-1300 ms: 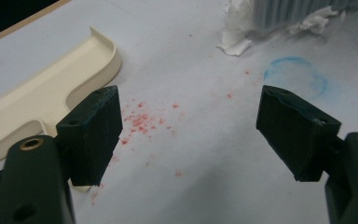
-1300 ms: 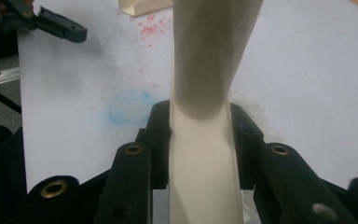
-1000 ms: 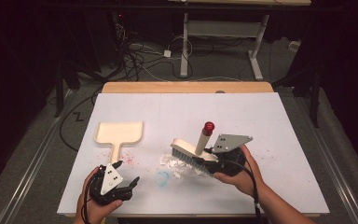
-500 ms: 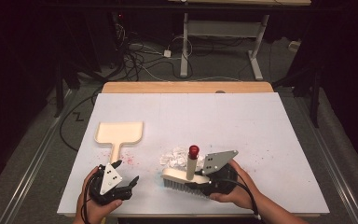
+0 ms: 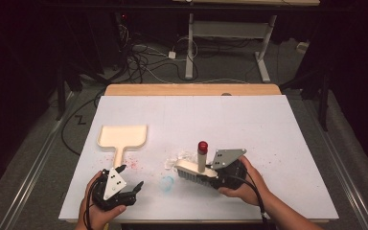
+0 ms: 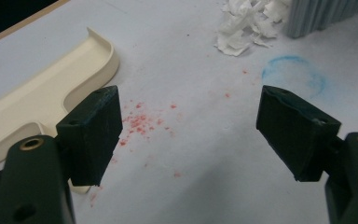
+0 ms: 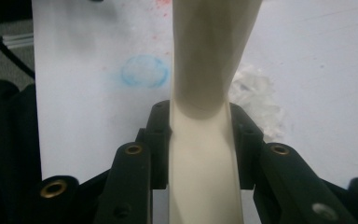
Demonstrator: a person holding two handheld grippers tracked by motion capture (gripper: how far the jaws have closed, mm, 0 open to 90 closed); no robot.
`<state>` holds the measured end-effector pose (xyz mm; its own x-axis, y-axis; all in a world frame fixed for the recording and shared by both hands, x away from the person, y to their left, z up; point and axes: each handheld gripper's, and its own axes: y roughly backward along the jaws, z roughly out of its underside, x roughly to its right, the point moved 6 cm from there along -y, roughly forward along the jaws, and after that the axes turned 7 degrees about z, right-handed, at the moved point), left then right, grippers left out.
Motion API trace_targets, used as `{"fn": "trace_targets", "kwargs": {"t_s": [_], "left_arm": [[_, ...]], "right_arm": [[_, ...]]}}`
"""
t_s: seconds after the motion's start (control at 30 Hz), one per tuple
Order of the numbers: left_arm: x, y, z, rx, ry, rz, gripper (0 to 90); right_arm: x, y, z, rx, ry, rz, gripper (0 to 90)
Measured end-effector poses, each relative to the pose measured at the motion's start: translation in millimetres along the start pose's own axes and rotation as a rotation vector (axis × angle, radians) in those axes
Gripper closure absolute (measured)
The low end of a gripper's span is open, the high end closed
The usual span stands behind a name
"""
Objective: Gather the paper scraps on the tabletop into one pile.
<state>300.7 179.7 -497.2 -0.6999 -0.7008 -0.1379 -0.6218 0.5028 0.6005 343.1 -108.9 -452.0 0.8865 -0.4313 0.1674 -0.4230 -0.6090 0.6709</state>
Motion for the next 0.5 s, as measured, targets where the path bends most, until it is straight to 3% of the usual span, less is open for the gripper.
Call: {"fn": "trace_targets", "kwargs": {"t_s": [0.1,0.17,0.33,0.5], "left_arm": [[0.6,-0.6,-0.4,0.002,-0.001,0.001,21.4],[0.9,-0.5,-0.4,0.002,-0.002,0.002,21.4],[0.0,0.1,0.2,0.0,0.001,0.0,21.4],[0.1,-0.4,0.7,-0.004,0.003,0.003,21.4]], "right_arm": [[7.4,5.5,-2.6,0.021,-0.004,0.022,67.7],[10.5,12.4,-4.3,0.038,-0.026,0.006,67.7],[18.7,34.4,-7.1,0.068,-0.032,0.058,67.7],[29.5,58.9,4.1,0.051,-0.025,0.128,67.7]]}}
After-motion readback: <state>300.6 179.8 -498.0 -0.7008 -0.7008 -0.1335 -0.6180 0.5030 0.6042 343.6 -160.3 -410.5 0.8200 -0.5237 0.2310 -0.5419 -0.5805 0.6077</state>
